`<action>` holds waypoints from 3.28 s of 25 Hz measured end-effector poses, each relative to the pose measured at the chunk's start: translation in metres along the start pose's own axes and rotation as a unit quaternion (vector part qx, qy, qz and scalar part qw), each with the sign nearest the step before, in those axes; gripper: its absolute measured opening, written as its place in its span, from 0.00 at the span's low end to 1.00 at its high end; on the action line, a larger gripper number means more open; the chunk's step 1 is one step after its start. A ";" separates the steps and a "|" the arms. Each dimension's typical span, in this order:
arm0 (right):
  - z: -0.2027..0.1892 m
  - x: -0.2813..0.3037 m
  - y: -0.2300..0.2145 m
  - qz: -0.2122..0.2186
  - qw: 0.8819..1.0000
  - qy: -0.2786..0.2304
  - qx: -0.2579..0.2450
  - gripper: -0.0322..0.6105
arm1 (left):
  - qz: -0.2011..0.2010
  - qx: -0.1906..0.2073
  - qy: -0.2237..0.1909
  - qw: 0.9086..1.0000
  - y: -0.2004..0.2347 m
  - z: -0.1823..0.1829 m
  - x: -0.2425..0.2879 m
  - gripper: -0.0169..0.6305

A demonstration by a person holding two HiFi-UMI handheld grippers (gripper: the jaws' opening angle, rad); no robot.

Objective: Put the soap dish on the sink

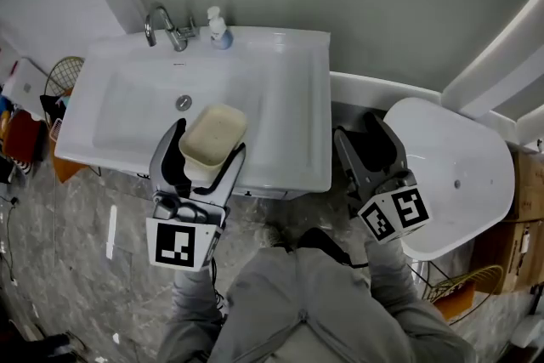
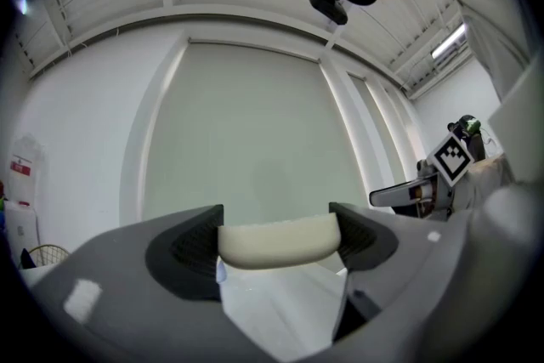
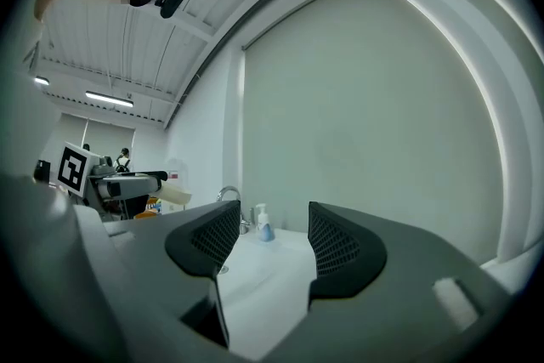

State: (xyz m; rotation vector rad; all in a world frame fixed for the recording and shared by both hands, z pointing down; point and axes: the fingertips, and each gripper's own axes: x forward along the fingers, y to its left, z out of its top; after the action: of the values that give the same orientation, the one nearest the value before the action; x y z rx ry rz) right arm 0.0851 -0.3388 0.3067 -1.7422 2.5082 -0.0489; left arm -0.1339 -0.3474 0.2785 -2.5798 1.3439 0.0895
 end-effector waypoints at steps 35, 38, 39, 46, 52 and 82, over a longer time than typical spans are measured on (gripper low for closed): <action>-0.080 0.179 -0.132 0.038 0.995 0.091 0.029 0.41 | -0.018 -0.039 0.135 0.990 0.030 -0.219 0.253 0.70; -0.092 0.189 -0.139 0.039 0.993 0.100 0.040 0.41 | -0.020 -0.040 0.152 0.987 0.031 -0.238 0.266 0.70; -0.095 0.192 -0.142 0.039 0.993 0.101 0.043 0.41 | -0.020 -0.040 0.155 0.987 0.031 -0.244 0.271 0.70; -0.103 0.204 -0.161 0.031 0.993 0.109 0.041 0.41 | -0.020 -0.041 0.185 0.982 0.036 -0.284 0.294 0.70; -0.116 0.210 -0.173 0.023 0.992 0.120 0.037 0.41 | -0.015 -0.047 0.193 0.980 0.039 -0.308 0.309 0.70; -0.123 0.213 -0.197 -0.004 0.992 0.117 0.050 0.41 | -0.033 -0.054 0.315 0.947 0.025 -0.359 0.337 0.70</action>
State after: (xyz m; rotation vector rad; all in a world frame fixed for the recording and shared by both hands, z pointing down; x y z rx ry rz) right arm 0.1846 -0.6099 0.4327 -1.8006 2.6037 -0.3945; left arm 0.0213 -0.7140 0.5686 -2.8677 1.4592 -0.7542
